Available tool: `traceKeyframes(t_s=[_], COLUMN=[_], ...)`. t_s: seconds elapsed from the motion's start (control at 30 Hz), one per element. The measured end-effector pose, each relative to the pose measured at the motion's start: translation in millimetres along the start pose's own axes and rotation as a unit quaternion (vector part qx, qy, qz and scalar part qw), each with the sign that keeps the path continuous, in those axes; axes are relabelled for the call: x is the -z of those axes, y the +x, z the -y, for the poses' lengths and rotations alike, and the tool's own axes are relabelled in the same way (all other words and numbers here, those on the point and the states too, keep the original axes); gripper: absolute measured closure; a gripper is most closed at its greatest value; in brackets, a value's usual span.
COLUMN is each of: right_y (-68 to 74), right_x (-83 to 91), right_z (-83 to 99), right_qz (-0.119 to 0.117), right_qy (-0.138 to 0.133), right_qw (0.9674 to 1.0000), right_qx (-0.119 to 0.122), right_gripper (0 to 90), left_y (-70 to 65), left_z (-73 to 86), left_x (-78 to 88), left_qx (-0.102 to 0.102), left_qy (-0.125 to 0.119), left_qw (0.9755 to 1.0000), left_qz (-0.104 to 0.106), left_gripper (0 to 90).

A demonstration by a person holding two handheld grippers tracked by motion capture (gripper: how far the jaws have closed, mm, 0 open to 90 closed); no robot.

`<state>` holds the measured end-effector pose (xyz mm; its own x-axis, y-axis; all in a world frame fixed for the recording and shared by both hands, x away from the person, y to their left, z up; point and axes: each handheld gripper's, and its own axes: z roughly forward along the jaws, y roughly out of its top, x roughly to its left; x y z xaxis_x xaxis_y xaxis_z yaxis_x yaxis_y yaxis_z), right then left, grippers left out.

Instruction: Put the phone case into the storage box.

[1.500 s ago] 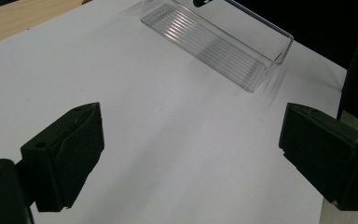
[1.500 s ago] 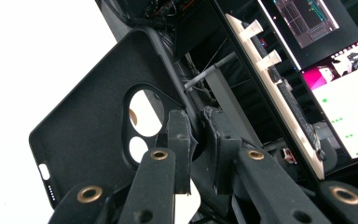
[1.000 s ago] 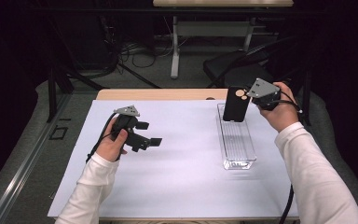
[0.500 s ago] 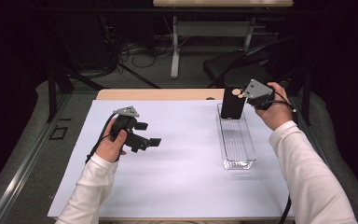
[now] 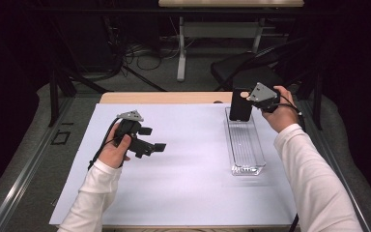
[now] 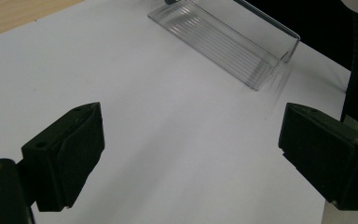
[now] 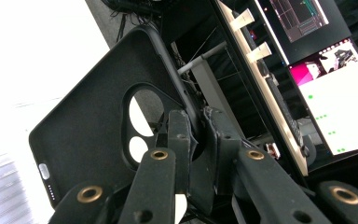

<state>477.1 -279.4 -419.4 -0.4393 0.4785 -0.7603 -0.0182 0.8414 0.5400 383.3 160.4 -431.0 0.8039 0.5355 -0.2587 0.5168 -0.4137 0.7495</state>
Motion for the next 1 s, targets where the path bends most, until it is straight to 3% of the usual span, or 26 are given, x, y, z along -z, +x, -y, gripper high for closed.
traceKeyframes(t_s=[0.57,1.0], right_y=[13.9,18.3], right_x=[-19.4,-26.6], right_z=[-1.0,1.6], right_qz=[0.004,0.010], right_qy=[0.004,0.006], right_qw=[0.9993,0.9993], right_qx=[0.037,0.036], right_gripper=[81.5,81.5], left_y=[0.2,-0.1], left_z=[0.5,0.9], left_x=[0.3,-0.6], left_qx=[0.001,0.002], left_qy=[-0.002,0.000], left_qw=[1.0000,1.0000], left_qz=[-0.002,-0.003], left_gripper=[7.3,7.3])
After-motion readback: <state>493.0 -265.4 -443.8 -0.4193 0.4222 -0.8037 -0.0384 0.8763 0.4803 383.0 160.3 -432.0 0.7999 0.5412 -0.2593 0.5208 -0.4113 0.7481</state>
